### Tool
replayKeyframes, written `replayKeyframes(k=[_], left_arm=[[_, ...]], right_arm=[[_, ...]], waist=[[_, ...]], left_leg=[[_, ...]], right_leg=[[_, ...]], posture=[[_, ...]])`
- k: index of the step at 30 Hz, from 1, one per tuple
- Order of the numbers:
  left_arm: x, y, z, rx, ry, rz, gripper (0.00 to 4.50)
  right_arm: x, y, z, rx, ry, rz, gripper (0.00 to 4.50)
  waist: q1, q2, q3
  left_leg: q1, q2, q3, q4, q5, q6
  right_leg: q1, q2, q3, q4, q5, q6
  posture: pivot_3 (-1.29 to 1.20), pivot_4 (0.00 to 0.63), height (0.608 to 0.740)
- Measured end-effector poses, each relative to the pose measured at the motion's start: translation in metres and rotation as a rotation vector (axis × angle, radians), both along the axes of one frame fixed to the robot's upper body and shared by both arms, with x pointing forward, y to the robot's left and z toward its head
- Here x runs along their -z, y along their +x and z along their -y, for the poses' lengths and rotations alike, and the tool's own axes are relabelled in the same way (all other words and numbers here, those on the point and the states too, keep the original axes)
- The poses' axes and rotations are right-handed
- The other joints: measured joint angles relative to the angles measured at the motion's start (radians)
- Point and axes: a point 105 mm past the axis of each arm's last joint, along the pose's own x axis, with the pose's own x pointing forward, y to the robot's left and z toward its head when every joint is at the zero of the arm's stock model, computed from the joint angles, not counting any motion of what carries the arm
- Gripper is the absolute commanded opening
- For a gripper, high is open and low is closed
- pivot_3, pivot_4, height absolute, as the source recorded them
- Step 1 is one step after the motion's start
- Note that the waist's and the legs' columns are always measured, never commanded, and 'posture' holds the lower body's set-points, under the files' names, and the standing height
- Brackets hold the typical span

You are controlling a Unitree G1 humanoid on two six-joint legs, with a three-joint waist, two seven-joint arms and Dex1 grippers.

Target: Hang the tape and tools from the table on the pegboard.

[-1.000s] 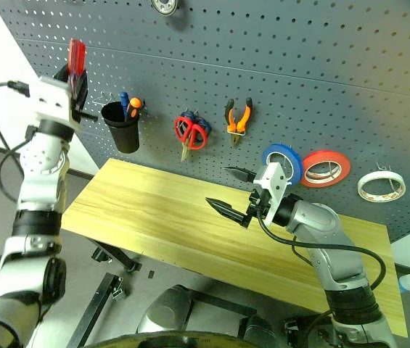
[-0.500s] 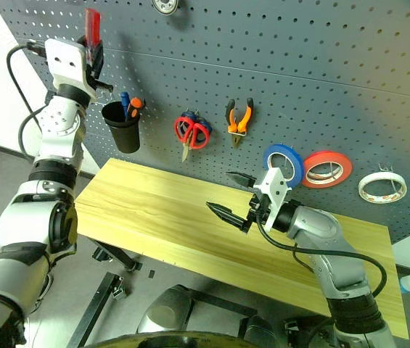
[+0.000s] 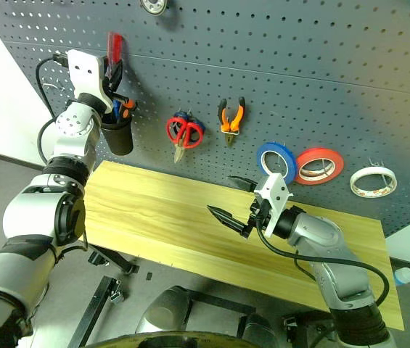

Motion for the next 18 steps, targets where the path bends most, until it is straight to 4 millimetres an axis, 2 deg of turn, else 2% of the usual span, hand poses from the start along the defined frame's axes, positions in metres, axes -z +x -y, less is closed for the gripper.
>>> replayKeyframes(k=[6,11,18], left_arm=[[0.007,0.000,0.000,0.000,-0.002,-0.012,0.90],[0.036,-0.006,-0.019,-0.070,-0.006,-0.055,0.90],[0.046,-0.013,-0.032,-0.110,0.001,-0.056,0.90]], right_arm=[[0.000,-0.001,0.003,0.016,-0.009,-0.002,4.50],[0.001,0.000,0.005,0.026,-0.024,-0.007,4.50],[0.000,0.000,0.005,0.022,-0.025,-0.002,4.50]], waist=[[-0.012,0.000,-0.001],[-0.037,0.000,-0.003],[-0.058,0.000,-0.004]], left_leg=[[0.002,0.000,0.000,0.000,0.000,0.000],[0.002,0.000,0.000,0.000,0.000,0.000],[0.002,0.000,0.000,0.001,0.000,0.000]], right_leg=[[0.001,0.000,0.000,0.001,0.000,0.000],[0.002,0.000,0.000,0.002,0.000,0.000],[0.002,0.000,0.000,0.002,0.000,0.000]], posture=[[0.34,0.000,0.740],[0.34,0.000,0.740],[0.34,0.000,0.740]])
